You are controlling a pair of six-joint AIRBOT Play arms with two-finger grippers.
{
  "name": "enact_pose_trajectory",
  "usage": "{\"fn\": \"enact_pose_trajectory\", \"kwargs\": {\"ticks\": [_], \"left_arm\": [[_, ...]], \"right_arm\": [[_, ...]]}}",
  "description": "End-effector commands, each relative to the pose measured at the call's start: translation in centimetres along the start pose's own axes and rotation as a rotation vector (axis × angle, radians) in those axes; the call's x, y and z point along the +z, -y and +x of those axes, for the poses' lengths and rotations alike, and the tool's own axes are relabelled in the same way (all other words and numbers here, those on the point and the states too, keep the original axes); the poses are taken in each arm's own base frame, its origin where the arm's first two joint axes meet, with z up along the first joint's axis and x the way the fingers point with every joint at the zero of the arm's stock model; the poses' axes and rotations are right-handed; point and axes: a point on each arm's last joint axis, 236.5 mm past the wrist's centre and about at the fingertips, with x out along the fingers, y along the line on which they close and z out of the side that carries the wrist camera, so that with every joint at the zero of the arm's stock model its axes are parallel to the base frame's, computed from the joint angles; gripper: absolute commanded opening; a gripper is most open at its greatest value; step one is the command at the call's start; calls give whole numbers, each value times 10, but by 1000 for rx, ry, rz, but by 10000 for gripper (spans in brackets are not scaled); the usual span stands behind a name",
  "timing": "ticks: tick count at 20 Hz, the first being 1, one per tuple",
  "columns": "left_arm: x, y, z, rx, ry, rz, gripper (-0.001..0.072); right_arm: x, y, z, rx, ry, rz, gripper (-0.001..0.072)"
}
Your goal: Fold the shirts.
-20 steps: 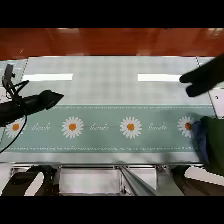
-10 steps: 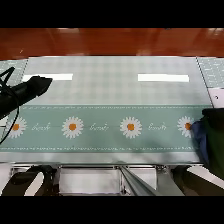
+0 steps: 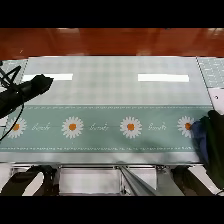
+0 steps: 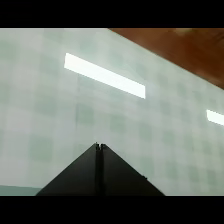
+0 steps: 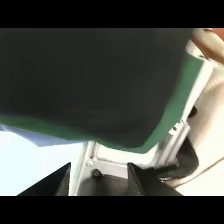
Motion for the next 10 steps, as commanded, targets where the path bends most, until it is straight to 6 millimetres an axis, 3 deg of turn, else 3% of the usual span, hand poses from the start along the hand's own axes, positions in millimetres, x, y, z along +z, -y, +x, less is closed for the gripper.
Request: {"fn": "enact_pose_trajectory", "kwargs": {"ticks": [1, 3, 4, 5, 8, 10], "left_arm": [[-6, -14, 21, 29, -49, -1, 16], [6, -4, 28, 9, -64, 20, 16], [16, 7, 28, -14, -68, 56, 16], [30, 22, 26, -43, -66, 83, 16], [85, 75, 12, -135, -15, 163, 15], [114, 116, 1, -205, 0, 205, 15]], "right_arm": [[-21, 4, 8, -12, -99, 18, 406], [-8, -41, 5, 179, -102, -20, 359], [2, -72, -4, 314, -85, -49, 231], [15, -108, -21, 476, -50, -84, 36], [47, -214, -98, 814, 218, -283, 27], [25, -284, -137, 886, 361, -527, 27]]}}
